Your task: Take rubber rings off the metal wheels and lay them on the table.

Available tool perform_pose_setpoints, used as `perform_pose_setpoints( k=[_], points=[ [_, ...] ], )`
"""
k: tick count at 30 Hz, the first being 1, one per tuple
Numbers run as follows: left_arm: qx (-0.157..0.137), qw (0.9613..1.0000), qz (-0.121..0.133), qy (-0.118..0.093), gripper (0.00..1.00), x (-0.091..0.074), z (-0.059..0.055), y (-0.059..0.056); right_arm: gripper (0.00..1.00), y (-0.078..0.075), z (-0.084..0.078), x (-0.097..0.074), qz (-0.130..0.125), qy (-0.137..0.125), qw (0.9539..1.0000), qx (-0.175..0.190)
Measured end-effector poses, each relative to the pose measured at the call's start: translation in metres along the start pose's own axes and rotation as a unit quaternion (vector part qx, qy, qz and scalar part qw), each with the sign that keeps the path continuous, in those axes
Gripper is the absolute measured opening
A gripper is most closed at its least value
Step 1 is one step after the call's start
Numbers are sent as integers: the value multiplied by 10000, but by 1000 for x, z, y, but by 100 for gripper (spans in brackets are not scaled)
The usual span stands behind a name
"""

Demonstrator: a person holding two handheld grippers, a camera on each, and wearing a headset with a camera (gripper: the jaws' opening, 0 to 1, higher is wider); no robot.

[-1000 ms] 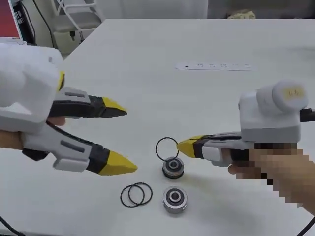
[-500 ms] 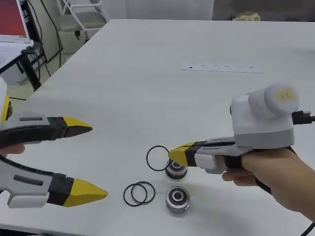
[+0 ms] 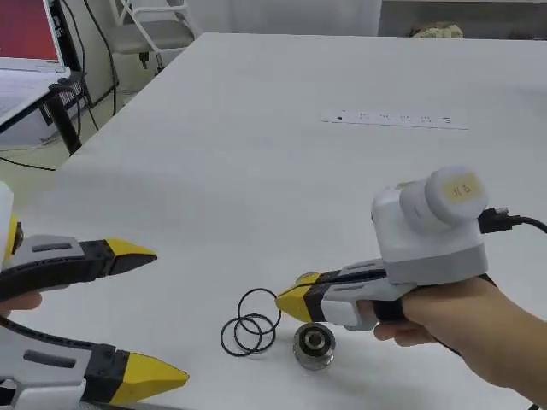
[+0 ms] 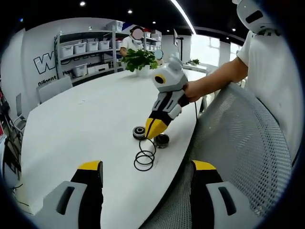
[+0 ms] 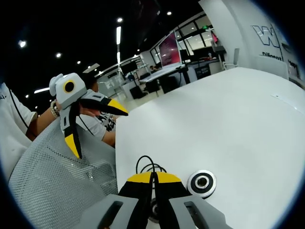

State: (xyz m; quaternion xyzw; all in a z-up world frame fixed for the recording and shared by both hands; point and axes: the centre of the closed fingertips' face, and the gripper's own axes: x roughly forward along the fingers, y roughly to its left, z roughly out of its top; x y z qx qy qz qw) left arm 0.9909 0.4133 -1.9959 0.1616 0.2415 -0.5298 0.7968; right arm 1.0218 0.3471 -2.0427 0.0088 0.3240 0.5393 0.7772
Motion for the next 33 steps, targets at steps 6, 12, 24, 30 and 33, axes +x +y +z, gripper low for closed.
perform_pose_setpoints(
  k=[6, 12, 24, 30, 33],
  points=[
    [-47, 9999, -71, 79, 72, 4, -5, -5, 0, 7, -12, 9, 35, 300, 9989, -351],
    [-78, 9998, -100, 165, 72, 6, -10, -7, 0, 6, -17, 12, -20, 439, 9980, -463],
    [-63, 9997, -113, 218, 71, 6, -11, -9, 1, -4, -10, 5, -190, 310, 9980, -521],
    [-7, 9996, -149, 253, 71, 7, -9, -12, 2, -15, 4, -6, -319, -13, 9986, -417],
    [44, 9994, -170, 288, 71, 7, -8, -11, 2, -23, 8, -13, -426, -115, 9979, -472]
  ],
)
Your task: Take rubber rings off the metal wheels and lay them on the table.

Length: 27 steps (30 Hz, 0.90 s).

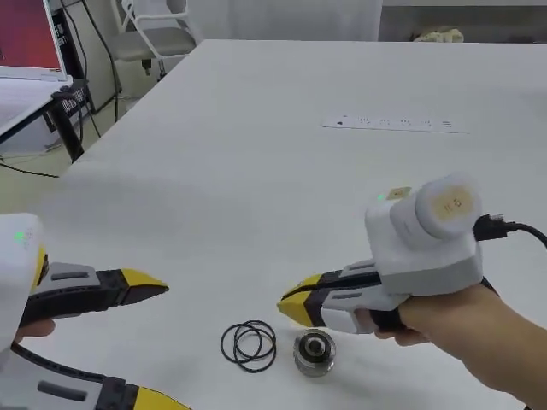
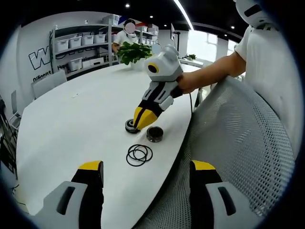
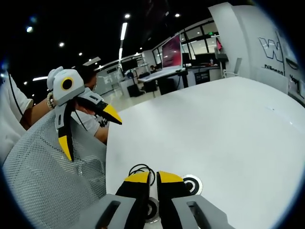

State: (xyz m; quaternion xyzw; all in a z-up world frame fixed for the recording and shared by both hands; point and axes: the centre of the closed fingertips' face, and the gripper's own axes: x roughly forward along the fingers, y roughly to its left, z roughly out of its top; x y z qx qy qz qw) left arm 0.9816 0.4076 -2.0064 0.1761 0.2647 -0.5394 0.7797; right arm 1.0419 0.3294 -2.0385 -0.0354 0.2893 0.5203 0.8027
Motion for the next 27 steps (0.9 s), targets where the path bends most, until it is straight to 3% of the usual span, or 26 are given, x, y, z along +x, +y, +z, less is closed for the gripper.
perform_pose_setpoints(
  k=[7, 14, 20, 27],
  points=[
    [203, 9998, -32, 9, 71, 0, 13, 6, 3, -24, 8, -17, -290, -332, 9989, 171],
    [468, 9988, -131, 16, 71, 9, 27, 14, 4, -46, 7, -32, -588, -477, 9965, 351],
    [769, 9967, -265, 29, 70, 19, 43, 18, 5, -55, 2, -37, -699, -511, 9952, 456],
    [1028, 9941, -345, -77, 69, 35, 66, 27, 6, -57, -9, -35, -659, -389, 9957, 514]
  ],
)
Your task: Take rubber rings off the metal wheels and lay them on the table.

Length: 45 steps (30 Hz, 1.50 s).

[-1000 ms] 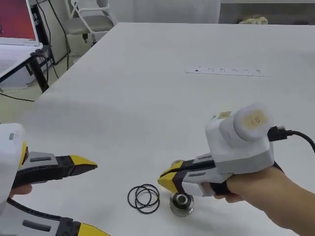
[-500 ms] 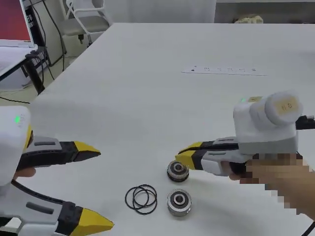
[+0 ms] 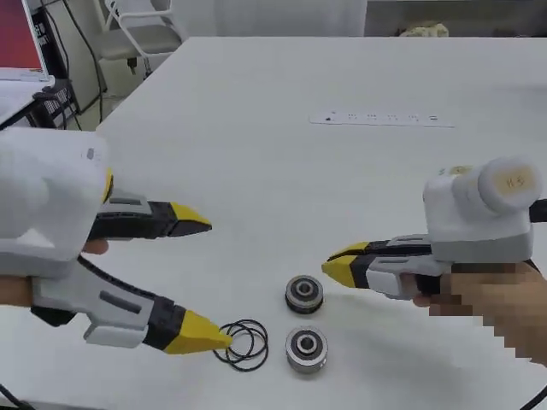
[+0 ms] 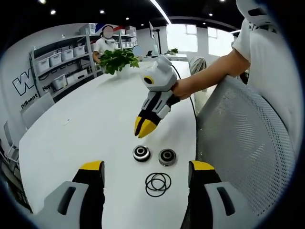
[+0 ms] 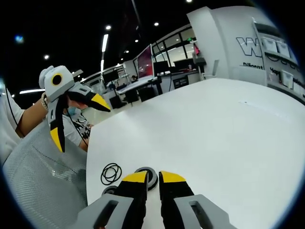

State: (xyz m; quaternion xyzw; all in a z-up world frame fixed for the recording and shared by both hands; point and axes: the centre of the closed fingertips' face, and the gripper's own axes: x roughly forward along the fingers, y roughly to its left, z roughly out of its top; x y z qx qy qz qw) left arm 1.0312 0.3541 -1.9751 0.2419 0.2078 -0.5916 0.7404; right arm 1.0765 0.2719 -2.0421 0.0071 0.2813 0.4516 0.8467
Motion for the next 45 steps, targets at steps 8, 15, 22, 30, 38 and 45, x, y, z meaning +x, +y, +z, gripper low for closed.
perform_pose_setpoints(
  k=[8, 15, 22, 30, 38, 45],
  points=[
    [321, 9993, -176, -124, 68, 26, 23, 9, 7, 1, -6, 1, 47, 86, 10000, -3],
    [410, 9985, -194, -300, 64, 51, 35, 19, 9, 1, -11, 1, 67, 150, 9999, -2],
    [195, 9987, -19, -464, 53, 77, 30, 32, 11, 3, -15, 2, 154, 230, 9996, -102],
    [48, 9998, -58, -172, 36, 99, -3, 24, 12, 11, -27, 7, 240, 482, 9979, -361],
    [-39, 9999, -131, -78, 24, 107, -18, 17, 14, 11, -33, 12, 308, 625, 9963, -512],
    [-127, 9998, -122, -117, 18, 111, -18, 17, 16, 13, -38, 15, 320, 716, 9948, -649]
  ],
)
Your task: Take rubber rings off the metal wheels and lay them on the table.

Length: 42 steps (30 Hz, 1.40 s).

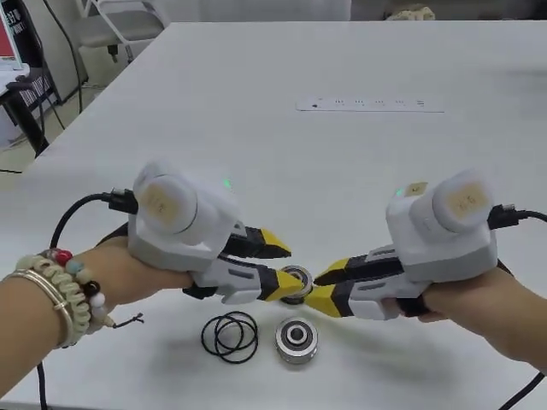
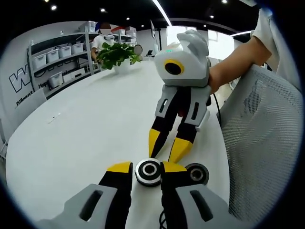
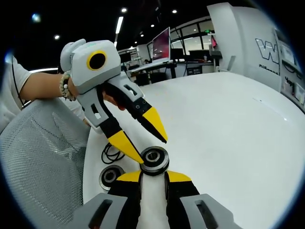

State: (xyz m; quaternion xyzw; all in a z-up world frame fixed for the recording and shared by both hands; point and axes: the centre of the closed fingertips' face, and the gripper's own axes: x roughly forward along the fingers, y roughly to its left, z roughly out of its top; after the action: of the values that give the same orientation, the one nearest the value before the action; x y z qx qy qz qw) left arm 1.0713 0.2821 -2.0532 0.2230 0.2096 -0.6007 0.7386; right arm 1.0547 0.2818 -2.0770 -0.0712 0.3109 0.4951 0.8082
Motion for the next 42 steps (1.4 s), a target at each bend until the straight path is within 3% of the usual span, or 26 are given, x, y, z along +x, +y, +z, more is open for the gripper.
perform_pose_setpoints(
  k=[6, 14, 19, 24, 28, 32, 38, 42],
  points=[
    [60, 9999, -43, 129, 13, 4, -6, -3, 17, -1, -1, 3, -41, 23, 9999, -94],
    [-21, 9999, -53, 92, 8, 5, -6, -2, 17, -2, 0, 5, -81, -26, 9998, -185],
    [-90, 9999, -66, 65, 8, 6, -5, -1, 11, -3, 0, 3, -74, -38, 9996, -253],
    [-187, 9998, -74, 46, 8, 6, -6, -2, 3, -3, -1, 3, -112, 6, 9983, -568],
    [-185, 9998, -68, 19, 8, 5, -6, -3, 0, -6, -1, 2, -187, 35, 9983, -548],
    [-171, 9998, -69, -5, 8, 5, -6, -3, 0, -8, -2, 2, -198, 46, 9994, -275],
    [-143, 9999, -60, -14, 8, 4, -7, -3, 0, -10, -2, -1, -142, -90, 9985, 517],
    [-141, 9999, -66, -20, 7, 3, -7, -4, 0, -13, 1, -4, -171, -175, 9979, 600]
  ],
)
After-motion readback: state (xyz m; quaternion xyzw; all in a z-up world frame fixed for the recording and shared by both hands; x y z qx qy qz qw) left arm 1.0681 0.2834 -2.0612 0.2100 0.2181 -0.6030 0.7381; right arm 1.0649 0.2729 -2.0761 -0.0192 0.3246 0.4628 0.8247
